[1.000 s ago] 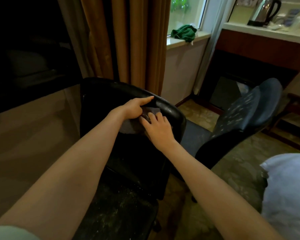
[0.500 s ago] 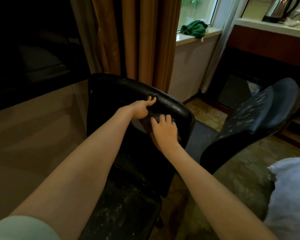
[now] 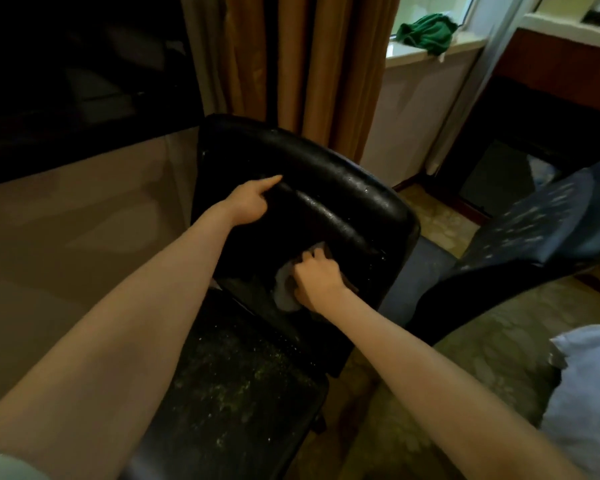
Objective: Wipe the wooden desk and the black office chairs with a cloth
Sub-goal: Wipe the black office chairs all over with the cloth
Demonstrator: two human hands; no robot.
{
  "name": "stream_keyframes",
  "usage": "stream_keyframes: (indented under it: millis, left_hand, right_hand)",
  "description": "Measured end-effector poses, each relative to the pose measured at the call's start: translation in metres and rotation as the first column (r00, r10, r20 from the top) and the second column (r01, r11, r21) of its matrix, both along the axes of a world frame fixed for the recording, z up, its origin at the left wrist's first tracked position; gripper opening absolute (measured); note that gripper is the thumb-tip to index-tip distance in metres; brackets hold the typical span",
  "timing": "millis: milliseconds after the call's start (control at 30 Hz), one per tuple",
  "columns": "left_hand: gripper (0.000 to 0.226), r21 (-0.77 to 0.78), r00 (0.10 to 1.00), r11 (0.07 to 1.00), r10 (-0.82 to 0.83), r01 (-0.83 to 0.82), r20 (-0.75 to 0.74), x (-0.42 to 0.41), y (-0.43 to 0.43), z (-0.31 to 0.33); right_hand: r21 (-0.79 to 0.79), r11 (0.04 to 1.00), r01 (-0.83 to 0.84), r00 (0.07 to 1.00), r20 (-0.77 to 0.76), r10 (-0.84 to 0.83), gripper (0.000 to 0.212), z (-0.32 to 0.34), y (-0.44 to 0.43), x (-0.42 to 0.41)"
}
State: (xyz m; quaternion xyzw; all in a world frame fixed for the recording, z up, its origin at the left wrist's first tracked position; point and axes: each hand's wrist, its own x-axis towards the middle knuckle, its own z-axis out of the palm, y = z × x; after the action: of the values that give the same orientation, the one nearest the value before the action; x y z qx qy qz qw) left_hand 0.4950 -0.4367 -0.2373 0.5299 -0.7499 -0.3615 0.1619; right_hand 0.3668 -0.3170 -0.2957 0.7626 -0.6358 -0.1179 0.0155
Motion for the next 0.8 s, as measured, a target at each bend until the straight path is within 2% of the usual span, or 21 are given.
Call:
stream_keyframes:
  millis: [33, 100, 167, 200, 267, 300, 367, 400, 433, 467, 500, 533, 600, 667, 733, 767, 800]
  left_hand:
    - [0.064, 0.034, 0.999, 0.999, 0.040, -0.040, 0.018, 0.015, 0.001, -0.013]
    - [0.062, 0.072, 0.994, 0.992, 0.098, -0.102, 0.053, 0.038, 0.011, -0.037]
    - [0.065, 0.045, 0.991, 0.990, 0.136, -0.135, -0.017, 0.050, 0.016, -0.055]
    - [0.067, 0.015, 0.986, 0.990, 0.143, -0.142, -0.088, 0.053, 0.015, -0.062]
    - [0.070, 0.017, 0.963, 0.977, 0.212, -0.212, -0.166, 0.056, 0.010, -0.066]
    - [0.069, 0.016, 0.957, 0.970, 0.243, -0.243, -0.161, 0.057, 0.006, -0.069]
    - [0.063, 0.017, 0.960, 0.969, 0.245, -0.245, -0.138, 0.058, 0.002, -0.082]
    - [0.061, 0.034, 0.964, 0.972, 0.234, -0.231, -0.130, 0.060, 0.003, -0.090]
    - [0.062, 0.062, 0.967, 0.974, 0.225, -0.220, -0.115, 0.064, 0.007, -0.102]
    - [0.063, 0.097, 0.972, 0.974, 0.214, -0.205, -0.093, 0.068, 0.011, -0.115]
    - [0.064, 0.138, 0.979, 0.973, 0.193, -0.183, -0.065, 0.074, 0.015, -0.126]
    - [0.065, 0.169, 0.984, 0.972, 0.171, -0.162, -0.042, 0.080, 0.017, -0.134]
    - [0.065, 0.196, 0.983, 0.967, 0.177, -0.164, -0.050, 0.095, 0.017, -0.144]
    - [0.064, 0.182, 0.966, 0.957, 0.243, -0.225, -0.084, 0.106, 0.011, -0.148]
    - [0.067, 0.160, 0.950, 0.948, 0.294, -0.275, -0.108, 0.112, 0.007, -0.150]
    - [0.068, 0.158, 0.949, 0.948, 0.295, -0.276, -0.115, 0.114, 0.007, -0.151]
    - [0.069, 0.156, 0.952, 0.952, 0.281, -0.261, -0.120, 0.116, 0.007, -0.154]
  right_hand:
    - [-0.031, 0.999, -0.035, 0.999, 0.039, 0.036, 0.036, 0.007, -0.002, 0.011]
    - [-0.225, 0.972, -0.064, 0.988, 0.121, 0.093, 0.036, 0.025, -0.016, 0.025]
    - [-0.533, 0.842, -0.085, 0.988, 0.067, 0.143, 0.037, 0.037, -0.043, 0.030]
    - [-0.644, 0.762, -0.065, 0.994, 0.030, 0.110, 0.036, 0.039, -0.057, 0.029]
    - [-0.716, 0.697, 0.021, 0.998, 0.052, 0.023, 0.036, 0.023, -0.079, 0.024]
    - [-0.701, 0.712, 0.038, 0.999, 0.041, -0.013, 0.042, 0.005, -0.083, 0.022]
    - [-0.562, 0.827, 0.027, 1.000, 0.016, -0.022, 0.051, -0.041, -0.075, 0.025]
    - [-0.374, 0.928, 0.003, 1.000, -0.003, -0.004, 0.051, -0.064, -0.066, 0.034]
    - [-0.112, 0.994, -0.018, 0.999, -0.041, 0.013, 0.050, -0.091, -0.054, 0.046]
    - [0.131, 0.991, -0.024, 0.997, -0.067, 0.033, 0.048, -0.114, -0.038, 0.060]
    - [0.277, 0.961, -0.021, 0.994, -0.094, 0.049, 0.046, -0.128, -0.023, 0.074]
    - [0.310, 0.950, -0.031, 0.993, -0.101, 0.066, 0.043, -0.134, -0.013, 0.084]
    - [0.182, 0.981, -0.068, 0.997, -0.017, 0.072, 0.043, -0.127, -0.007, 0.098]
    - [-0.148, 0.985, -0.089, 0.988, 0.109, 0.106, 0.048, -0.103, -0.019, 0.099]
    - [-0.390, 0.917, -0.086, 0.987, 0.095, 0.133, 0.053, -0.084, -0.047, 0.090]
    - [-0.422, 0.905, -0.063, 0.992, 0.071, 0.103, 0.053, -0.081, -0.055, 0.086]
    - [-0.386, 0.922, -0.024, 0.997, 0.062, 0.052, 0.054, -0.080, -0.059, 0.082]
